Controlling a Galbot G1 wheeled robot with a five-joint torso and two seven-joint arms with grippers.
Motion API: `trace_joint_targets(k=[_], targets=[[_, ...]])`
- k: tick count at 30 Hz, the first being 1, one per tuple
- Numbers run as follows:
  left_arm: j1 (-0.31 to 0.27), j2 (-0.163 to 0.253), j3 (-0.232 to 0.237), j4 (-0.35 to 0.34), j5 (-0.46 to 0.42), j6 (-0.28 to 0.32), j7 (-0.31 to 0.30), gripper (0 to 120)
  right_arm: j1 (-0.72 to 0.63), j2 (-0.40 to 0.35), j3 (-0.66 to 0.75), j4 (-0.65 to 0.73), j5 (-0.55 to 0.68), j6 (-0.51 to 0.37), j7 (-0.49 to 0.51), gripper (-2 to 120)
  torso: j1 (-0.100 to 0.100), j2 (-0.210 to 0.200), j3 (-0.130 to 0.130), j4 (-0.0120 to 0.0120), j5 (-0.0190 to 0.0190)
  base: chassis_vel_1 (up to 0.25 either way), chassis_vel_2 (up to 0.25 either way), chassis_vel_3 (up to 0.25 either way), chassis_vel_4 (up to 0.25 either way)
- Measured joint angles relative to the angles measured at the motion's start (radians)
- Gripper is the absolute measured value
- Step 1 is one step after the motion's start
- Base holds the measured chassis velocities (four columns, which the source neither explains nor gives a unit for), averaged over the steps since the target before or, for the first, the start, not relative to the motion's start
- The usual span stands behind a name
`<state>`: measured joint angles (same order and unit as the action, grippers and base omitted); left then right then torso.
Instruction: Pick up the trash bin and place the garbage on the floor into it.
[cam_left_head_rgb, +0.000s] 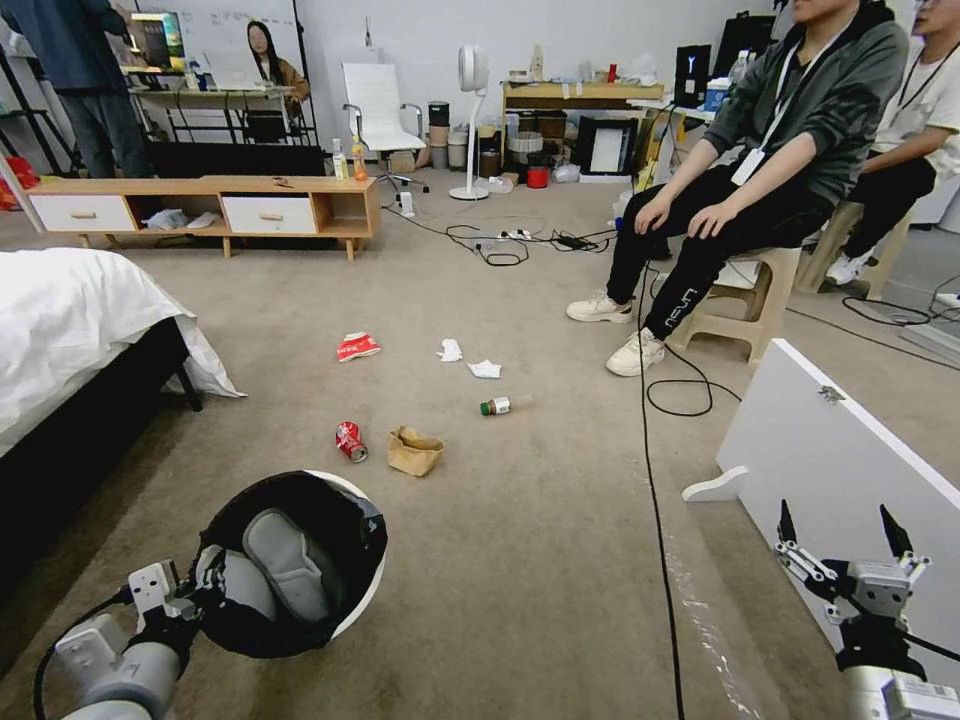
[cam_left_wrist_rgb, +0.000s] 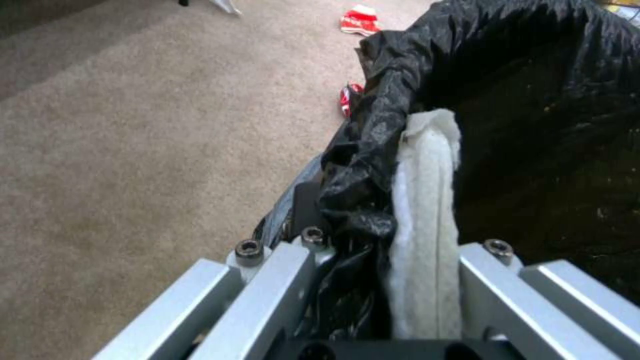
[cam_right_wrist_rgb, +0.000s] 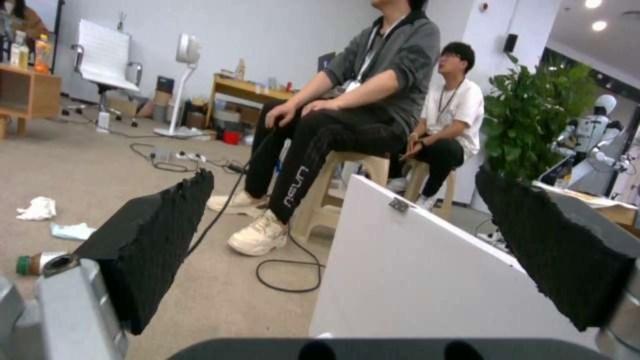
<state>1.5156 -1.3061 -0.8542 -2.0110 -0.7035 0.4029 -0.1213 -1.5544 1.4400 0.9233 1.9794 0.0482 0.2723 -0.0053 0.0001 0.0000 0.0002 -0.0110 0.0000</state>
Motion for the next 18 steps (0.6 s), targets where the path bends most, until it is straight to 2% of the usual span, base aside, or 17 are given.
trace_joint_targets(k=[18], targets=[[0.001,-0.004,0.003,-0.007,0.002,0.005,0.001,6,0.005,0.000,0.000,0.000,-0.001,0.003,-0.006,100,0.000,0.000,0.000,0.0000,0.0000,0.000,0.000,0.000,0.000]])
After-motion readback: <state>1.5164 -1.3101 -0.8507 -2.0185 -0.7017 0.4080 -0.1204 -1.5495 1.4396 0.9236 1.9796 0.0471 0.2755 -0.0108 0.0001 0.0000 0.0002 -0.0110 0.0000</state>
